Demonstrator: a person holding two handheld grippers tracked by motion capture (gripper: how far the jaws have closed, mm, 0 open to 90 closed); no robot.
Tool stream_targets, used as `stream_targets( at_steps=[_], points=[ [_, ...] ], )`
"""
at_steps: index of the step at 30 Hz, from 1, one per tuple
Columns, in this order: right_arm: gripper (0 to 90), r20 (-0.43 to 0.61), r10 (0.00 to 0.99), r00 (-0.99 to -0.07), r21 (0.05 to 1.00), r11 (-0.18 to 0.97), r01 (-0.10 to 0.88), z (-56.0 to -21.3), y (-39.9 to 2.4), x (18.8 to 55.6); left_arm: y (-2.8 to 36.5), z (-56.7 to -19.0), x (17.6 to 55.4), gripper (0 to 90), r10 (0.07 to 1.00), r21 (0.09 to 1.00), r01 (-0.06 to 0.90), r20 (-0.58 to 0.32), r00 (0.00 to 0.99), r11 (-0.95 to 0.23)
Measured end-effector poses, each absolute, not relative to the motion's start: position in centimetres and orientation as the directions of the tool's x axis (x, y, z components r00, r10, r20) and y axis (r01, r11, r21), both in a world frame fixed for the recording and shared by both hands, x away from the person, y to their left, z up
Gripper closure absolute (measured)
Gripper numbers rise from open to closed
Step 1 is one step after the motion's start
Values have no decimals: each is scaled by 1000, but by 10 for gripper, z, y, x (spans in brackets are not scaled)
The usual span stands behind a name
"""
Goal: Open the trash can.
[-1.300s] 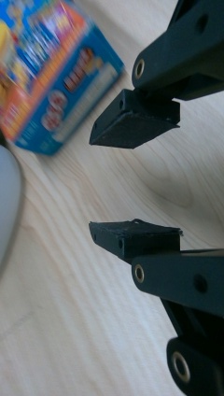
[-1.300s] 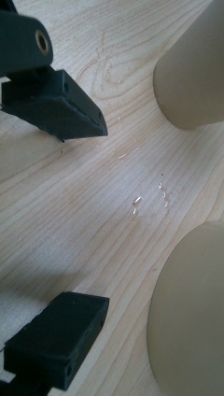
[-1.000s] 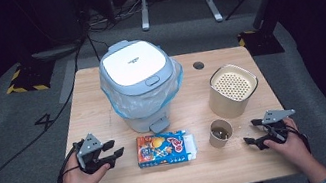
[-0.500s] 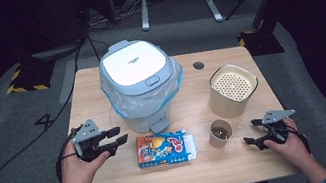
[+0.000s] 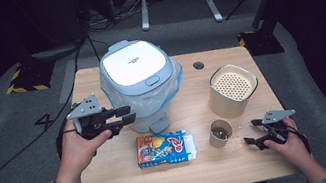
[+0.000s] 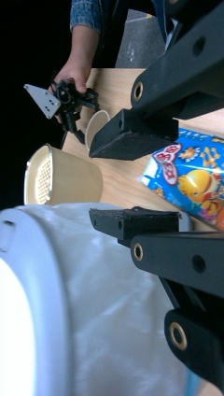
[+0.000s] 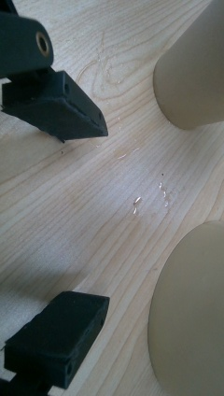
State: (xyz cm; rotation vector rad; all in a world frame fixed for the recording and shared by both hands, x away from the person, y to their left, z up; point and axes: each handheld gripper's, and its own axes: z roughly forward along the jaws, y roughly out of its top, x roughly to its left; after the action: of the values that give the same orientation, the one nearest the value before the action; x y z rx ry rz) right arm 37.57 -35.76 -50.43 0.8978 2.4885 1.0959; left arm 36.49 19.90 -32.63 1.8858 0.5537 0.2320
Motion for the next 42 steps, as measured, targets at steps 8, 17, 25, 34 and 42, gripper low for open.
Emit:
stream_targets(
  at_steps=[8,17,25,34,42],
  points=[
    [156,-3,639,-769,739,520,429,-504,-358,376,185,-304,379,702,468,924,229,-63,881,-306],
    [156,-3,640,-769,738,520,430,-504,-358,376,166,-285,398,808,468,924,201,-28,883,-325],
    [156,-3,640,-769,739,519,430,-504,-358,376,144,-279,418,895,477,916,207,-21,879,-342],
    [156,-2,639,-769,739,519,430,-504,-358,376,130,-282,433,900,526,882,247,1,850,-400],
    [156,-2,640,-769,739,519,430,-504,-358,376,126,-279,431,900,556,874,253,23,831,-414]
  ],
)
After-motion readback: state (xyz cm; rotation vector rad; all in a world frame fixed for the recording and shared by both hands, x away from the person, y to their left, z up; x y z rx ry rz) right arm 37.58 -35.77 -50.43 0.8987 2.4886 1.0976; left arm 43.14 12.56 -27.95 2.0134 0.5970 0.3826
